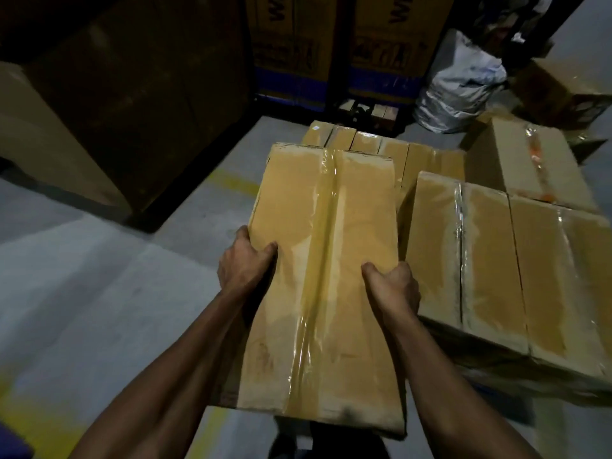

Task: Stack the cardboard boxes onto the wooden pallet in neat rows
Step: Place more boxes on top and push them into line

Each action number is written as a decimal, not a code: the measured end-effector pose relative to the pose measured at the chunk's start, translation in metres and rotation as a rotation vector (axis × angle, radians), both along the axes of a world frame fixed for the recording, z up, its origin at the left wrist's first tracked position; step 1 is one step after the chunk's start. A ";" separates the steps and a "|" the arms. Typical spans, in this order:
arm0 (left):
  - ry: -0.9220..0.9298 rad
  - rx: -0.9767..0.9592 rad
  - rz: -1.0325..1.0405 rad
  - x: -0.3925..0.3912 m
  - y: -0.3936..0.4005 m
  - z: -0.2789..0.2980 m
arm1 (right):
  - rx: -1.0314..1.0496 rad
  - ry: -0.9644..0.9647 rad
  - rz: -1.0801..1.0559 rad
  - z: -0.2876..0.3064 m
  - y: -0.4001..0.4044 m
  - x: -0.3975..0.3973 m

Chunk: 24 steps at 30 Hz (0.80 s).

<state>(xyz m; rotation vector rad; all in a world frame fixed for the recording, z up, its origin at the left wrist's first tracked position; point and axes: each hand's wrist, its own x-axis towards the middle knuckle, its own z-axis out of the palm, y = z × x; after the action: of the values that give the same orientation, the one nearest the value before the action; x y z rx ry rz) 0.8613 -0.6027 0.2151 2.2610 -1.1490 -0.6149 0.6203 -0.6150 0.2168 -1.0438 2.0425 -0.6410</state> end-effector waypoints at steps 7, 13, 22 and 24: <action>0.001 0.075 -0.049 -0.017 -0.122 -0.046 | 0.053 -0.003 -0.049 -0.043 -0.107 -0.017; 0.007 0.174 -0.162 -0.038 -0.211 -0.088 | 0.122 -0.074 -0.079 -0.081 -0.175 -0.040; 0.059 0.277 -0.204 -0.059 -0.283 -0.141 | 0.204 0.107 -0.074 -0.131 -0.233 -0.061; 0.086 0.277 -0.204 -0.063 -0.289 -0.150 | 0.190 0.145 -0.086 -0.135 -0.236 -0.063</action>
<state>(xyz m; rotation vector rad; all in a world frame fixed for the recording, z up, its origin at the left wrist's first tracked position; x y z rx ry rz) 0.7979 -0.8918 0.0649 2.3309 -1.3316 -0.9960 0.5577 -0.8515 0.0815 -0.9181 2.2350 -0.4137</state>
